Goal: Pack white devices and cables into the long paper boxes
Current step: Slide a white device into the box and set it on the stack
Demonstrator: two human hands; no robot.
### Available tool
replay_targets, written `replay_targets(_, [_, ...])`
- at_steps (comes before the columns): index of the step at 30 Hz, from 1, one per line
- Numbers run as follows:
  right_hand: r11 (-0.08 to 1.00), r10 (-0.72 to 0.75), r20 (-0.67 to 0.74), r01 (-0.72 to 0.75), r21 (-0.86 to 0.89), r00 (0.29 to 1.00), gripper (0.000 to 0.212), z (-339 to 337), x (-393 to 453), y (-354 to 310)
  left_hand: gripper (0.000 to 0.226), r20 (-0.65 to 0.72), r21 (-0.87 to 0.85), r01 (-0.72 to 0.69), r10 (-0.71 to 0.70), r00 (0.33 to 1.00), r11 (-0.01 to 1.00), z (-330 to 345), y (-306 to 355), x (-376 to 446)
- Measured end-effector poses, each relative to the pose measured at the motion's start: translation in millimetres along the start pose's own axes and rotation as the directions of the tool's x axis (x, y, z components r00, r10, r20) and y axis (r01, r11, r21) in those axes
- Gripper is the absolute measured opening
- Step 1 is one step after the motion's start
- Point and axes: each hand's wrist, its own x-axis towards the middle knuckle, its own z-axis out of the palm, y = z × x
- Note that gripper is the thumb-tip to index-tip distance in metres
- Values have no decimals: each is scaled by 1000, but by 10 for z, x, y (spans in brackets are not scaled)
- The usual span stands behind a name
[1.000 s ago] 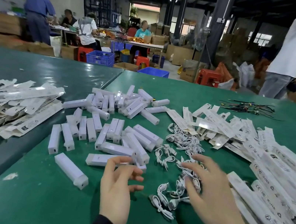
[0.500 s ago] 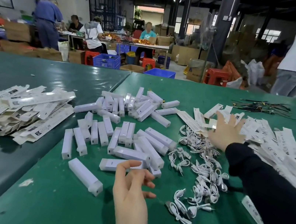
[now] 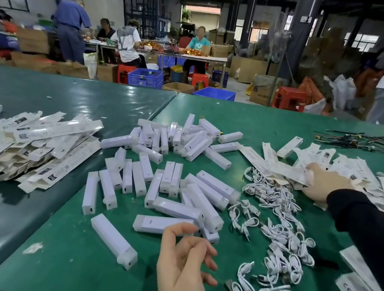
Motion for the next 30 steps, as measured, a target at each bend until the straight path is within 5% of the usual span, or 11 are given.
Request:
replay_targets(4, [978,-153,-92,137,-157,984,45,75,-224,-251,25,17,15,4,-4,1000,1000,7,-5,-22])
replay_targets(12, [958,-286,-386,274,-87,877,34,-246,-1093,-715,22,41,44,6,-8,999,999,-13,-25,-43])
replay_targets(15, [903,-397,-302,427,39,867,35,-282,-1614,-846,21,56,61,11,-14,998,998,-18,-48,-37])
replay_targets(19, [870,-369,-254,428,245,894,56,-224,-2112,-815,11,93,72,81,-87,992,994,-11,-89,-16])
replay_targets(21, [723,-287,-211,356,592,934,54,-219,-2295,-772,12,164,92,118,-132,978,989,9,-85,-24])
replay_targets(24, [314,-295,-22,119,942,955,26,-137,-2501,-742,52,245,123,117,-145,959,985,22,-65,-25])
replay_targets(27, [225,-450,85,21,974,889,36,12,-2656,-734,76,260,82,135,-152,954,987,21,-22,-2])
replay_targets(30, [172,-495,62,28,985,867,30,133,-2736,-746,70,269,56,106,-117,956,993,-11,8,29])
